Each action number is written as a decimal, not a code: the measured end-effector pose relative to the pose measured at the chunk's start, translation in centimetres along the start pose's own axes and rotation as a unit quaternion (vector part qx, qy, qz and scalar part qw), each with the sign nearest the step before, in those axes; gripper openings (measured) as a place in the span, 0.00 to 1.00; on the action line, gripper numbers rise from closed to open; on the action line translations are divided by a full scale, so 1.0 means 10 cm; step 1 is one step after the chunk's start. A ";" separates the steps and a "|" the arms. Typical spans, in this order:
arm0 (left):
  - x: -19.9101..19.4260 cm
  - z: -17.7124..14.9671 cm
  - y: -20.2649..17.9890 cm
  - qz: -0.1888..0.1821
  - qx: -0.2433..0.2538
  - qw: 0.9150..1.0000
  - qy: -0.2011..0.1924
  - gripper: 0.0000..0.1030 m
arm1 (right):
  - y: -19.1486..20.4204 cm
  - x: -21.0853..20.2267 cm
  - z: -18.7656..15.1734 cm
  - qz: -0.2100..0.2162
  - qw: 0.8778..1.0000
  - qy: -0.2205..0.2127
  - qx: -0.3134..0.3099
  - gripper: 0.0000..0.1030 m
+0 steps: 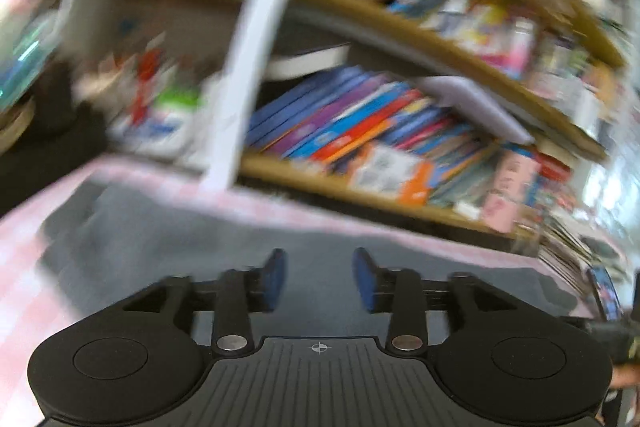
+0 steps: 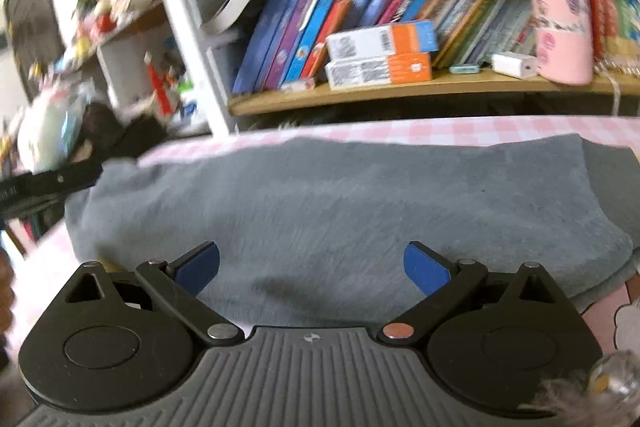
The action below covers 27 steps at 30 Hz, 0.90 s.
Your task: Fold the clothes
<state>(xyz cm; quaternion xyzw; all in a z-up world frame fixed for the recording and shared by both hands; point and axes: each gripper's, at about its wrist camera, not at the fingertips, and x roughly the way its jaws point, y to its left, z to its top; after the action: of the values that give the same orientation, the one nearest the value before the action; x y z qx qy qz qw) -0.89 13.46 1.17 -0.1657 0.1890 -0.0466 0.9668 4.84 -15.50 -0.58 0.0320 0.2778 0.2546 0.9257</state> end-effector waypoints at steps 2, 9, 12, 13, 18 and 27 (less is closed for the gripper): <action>-0.09 -0.01 0.27 0.025 -0.060 0.998 0.011 0.62 | 0.12 0.02 -0.03 -0.008 0.999 0.004 -0.039 0.97; -0.17 -0.12 0.97 0.041 -0.304 0.951 0.025 0.62 | 0.27 0.03 -0.06 -0.025 0.997 -0.002 -0.077 0.97; -0.13 -0.13 1.05 0.094 -0.335 0.937 0.030 0.62 | 0.23 0.04 -0.04 -0.035 0.997 -0.001 -0.062 0.97; -0.13 -0.10 1.05 0.118 -0.323 0.939 0.027 0.62 | 0.23 0.04 -0.04 -0.036 0.997 -0.001 -0.061 0.97; -0.07 -0.02 1.11 0.176 -0.285 0.942 0.015 0.62 | 0.26 0.04 -0.05 -0.037 0.997 0.000 -0.068 0.97; 0.21 0.08 1.23 0.165 -0.327 0.930 -0.014 0.63 | 0.26 0.06 -0.04 -0.038 0.997 0.009 -0.065 0.97</action>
<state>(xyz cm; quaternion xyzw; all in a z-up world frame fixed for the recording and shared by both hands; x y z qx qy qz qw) 1.69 24.91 -3.04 -0.4394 0.2048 0.1806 0.8558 3.85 -12.94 -0.73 -0.0413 0.2695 0.2372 0.9324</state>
